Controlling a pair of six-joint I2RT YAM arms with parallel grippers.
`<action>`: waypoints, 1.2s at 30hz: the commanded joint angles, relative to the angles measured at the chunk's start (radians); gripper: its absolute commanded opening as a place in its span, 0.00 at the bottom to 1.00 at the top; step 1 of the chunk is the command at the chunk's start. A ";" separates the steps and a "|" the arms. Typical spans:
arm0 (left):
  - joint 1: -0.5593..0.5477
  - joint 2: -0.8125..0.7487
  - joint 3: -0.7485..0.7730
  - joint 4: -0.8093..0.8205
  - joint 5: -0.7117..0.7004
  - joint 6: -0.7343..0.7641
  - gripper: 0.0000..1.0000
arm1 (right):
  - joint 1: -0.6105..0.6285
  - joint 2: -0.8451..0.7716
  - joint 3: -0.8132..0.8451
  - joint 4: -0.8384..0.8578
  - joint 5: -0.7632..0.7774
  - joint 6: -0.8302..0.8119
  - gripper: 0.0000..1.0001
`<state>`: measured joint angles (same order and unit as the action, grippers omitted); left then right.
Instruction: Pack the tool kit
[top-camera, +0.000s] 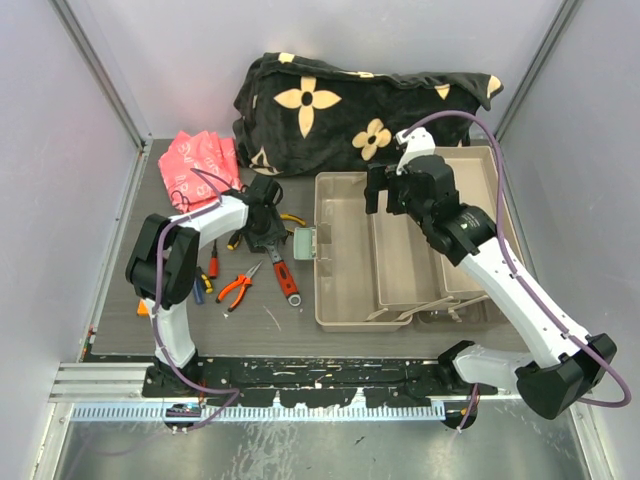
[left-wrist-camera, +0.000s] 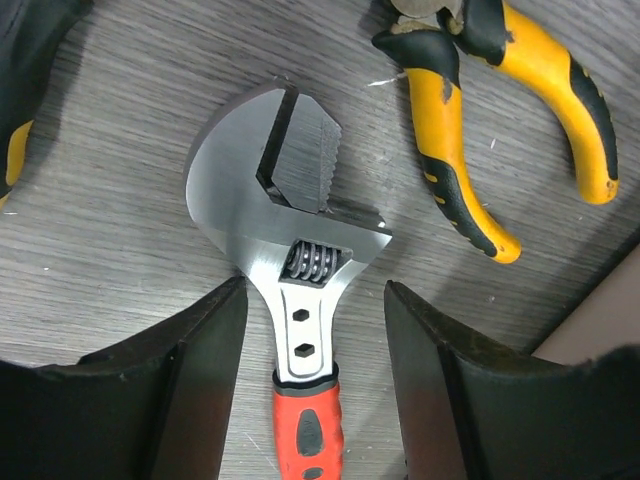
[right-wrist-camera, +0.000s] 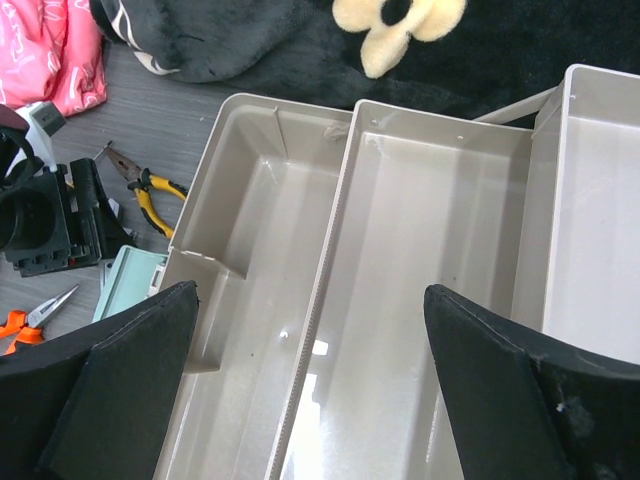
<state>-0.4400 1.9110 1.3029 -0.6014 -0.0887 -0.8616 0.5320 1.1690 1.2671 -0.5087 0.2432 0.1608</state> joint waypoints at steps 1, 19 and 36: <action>0.003 0.001 -0.029 0.002 0.028 0.025 0.56 | -0.010 -0.022 -0.001 0.039 0.018 0.011 1.00; 0.003 0.083 0.086 -0.200 0.084 0.089 0.41 | -0.044 -0.081 -0.053 0.032 0.018 0.001 1.00; 0.004 0.135 0.093 -0.250 0.158 0.078 0.43 | -0.059 -0.076 -0.100 0.066 0.004 0.000 1.00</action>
<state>-0.4355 1.9751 1.3838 -0.8104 0.0734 -0.8009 0.4774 1.1061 1.1763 -0.5018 0.2428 0.1631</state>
